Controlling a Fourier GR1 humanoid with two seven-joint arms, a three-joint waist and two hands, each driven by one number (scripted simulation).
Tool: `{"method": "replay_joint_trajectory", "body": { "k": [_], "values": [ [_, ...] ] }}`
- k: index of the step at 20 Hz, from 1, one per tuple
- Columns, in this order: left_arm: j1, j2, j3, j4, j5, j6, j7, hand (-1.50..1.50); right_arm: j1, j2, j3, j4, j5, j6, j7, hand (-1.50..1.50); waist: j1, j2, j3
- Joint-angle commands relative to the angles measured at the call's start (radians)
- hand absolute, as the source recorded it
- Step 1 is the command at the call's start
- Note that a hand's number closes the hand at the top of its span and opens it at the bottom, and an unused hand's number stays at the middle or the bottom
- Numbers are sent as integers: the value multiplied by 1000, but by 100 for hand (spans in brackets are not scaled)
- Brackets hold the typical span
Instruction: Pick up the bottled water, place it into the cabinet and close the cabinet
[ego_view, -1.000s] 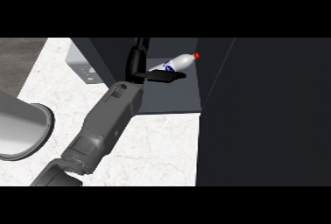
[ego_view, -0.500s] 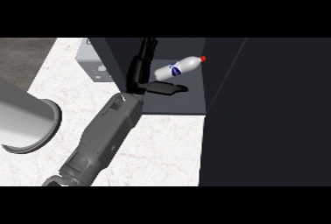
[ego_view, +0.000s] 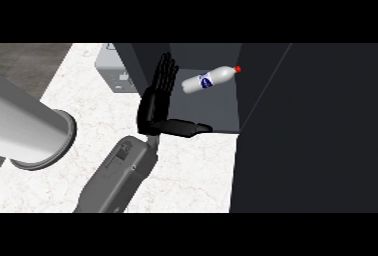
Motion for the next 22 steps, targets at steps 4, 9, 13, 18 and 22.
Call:
{"method": "replay_joint_trajectory", "body": {
  "k": [4, 9, 13, 18, 22],
  "values": [
    [355, 91, -117, -521, -11, 72, 149, -150, 36, -20, 19, -1, 20, 34, -54, -150, -14, 3, -1],
    [569, 147, -224, -787, -29, 80, 192, -150, -61, -61, 57, -11, 115, 47, 3, -150, -16, 10, -2],
    [683, 194, -236, -936, -60, 116, 180, -150, 16, -151, 132, -75, 139, 124, 81, 150, -23, 12, -3],
    [904, 309, -186, -1084, -37, 52, 87, -150, -41, -197, 169, -107, 178, 196, 62, 150, -14, 13, -4],
    [1031, 371, -83, -1156, 44, -13, 33, -150, 15, -195, 299, -178, 262, 189, 98, 150, -23, 10, -5]
  ]
}}
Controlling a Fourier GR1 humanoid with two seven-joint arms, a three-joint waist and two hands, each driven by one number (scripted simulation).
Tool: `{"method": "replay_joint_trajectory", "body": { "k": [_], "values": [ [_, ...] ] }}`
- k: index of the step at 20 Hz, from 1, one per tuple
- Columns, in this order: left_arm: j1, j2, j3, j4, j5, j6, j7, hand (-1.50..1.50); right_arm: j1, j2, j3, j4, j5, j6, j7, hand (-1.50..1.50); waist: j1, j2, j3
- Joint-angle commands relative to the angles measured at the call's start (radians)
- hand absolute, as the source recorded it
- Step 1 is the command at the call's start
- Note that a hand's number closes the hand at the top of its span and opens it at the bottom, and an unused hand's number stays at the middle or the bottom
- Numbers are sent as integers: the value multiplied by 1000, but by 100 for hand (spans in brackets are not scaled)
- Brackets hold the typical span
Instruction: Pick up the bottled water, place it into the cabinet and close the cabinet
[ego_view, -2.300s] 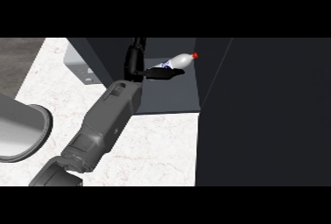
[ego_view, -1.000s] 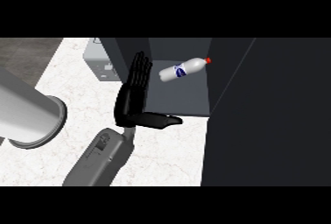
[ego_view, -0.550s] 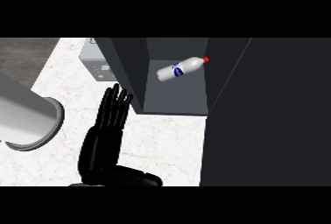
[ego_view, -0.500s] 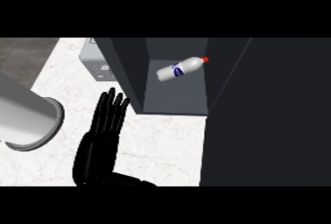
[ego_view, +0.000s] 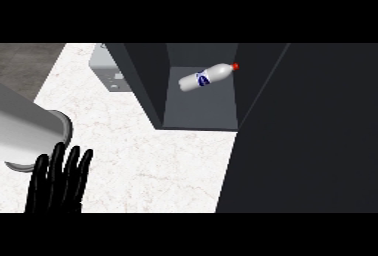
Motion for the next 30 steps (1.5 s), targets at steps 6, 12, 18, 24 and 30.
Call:
{"method": "replay_joint_trajectory", "body": {
  "k": [6, 12, 18, 24, 30],
  "values": [
    [312, 125, 163, -135, 147, -177, -125, -150, -24, 42, 273, -99, 149, -1, 89, 150, 2, -12, -5],
    [394, 164, 279, -174, 255, -263, -121, -150, -113, 154, 385, -55, 211, -47, 210, 150, 14, -10, -6],
    [426, 187, 351, -160, 305, -351, -140, -150, -204, 232, 402, -2, 131, -102, 303, 150, 29, -3, -7],
    [498, 198, 438, -147, 366, -446, -177, -150, -330, 232, 326, 44, 56, -164, 346, 150, 37, 1, -6],
    [536, 227, 513, -161, 419, -497, -164, -150, -464, 231, 223, 103, -61, -199, 393, 150, 39, 5, -4]
  ]
}}
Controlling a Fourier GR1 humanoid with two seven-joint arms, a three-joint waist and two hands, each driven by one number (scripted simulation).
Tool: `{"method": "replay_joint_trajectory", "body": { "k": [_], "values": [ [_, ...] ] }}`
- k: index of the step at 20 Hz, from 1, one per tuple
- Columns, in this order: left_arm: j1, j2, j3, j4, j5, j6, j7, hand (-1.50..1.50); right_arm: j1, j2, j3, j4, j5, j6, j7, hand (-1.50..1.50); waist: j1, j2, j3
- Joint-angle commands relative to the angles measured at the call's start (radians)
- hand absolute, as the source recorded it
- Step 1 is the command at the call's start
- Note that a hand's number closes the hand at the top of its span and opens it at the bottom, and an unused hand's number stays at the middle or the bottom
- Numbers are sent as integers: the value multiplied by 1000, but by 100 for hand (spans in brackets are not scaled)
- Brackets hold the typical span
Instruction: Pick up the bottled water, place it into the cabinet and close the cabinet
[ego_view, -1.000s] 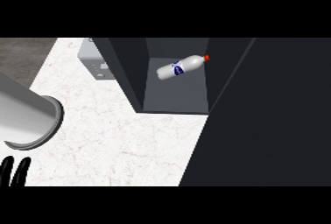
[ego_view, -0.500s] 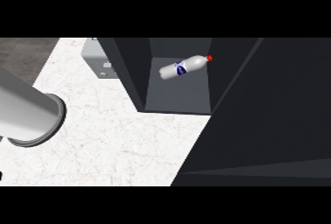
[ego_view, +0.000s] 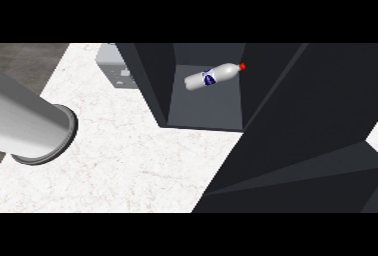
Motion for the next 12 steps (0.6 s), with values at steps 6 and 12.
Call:
{"method": "replay_joint_trajectory", "body": {
  "k": [6, 12],
  "values": [
    [55, 17, 94, 8, 87, -98, -12, -150, -304, 154, -94, 160, -242, -212, 78, 150, 17, -3, -3],
    [129, 12, 195, 47, 147, -200, -25, -150, -637, 159, -290, 360, -404, -282, 168, 150, -4, -10, -1]
  ]
}}
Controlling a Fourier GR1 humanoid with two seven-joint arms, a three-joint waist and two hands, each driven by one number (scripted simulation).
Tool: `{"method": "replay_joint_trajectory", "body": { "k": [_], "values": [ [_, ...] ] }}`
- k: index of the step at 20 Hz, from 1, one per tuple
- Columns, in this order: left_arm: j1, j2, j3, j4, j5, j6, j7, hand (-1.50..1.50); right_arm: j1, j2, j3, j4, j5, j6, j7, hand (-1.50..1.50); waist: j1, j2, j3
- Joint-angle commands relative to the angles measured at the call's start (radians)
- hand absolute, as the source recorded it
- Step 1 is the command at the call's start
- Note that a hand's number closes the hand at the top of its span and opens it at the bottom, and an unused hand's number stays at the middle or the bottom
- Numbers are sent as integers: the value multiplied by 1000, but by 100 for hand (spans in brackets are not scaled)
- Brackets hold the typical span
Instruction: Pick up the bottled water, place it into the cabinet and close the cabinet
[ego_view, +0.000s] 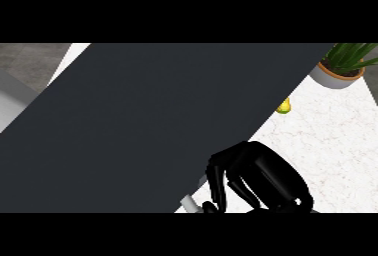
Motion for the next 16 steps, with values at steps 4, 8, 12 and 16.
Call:
{"method": "replay_joint_trajectory", "body": {
  "k": [4, 8, 12, 16],
  "values": [
    [74, -10, 122, 34, 95, -130, -9, -150, -382, 35, -232, 315, -145, -15, 46, 150, -18, -5, 1],
    [89, -56, 128, 14, 74, -140, 12, -150, -504, 20, -292, 533, -156, 75, -43, 150, -29, -4, 1],
    [147, -74, 202, 30, 118, -223, 30, -150, -576, -11, -320, 641, -172, 160, -68, 150, -33, -7, 1],
    [123, -72, 217, 16, 146, -195, 67, -150, -702, 28, -334, 762, -144, 133, -79, 150, -28, -3, 1]
  ]
}}
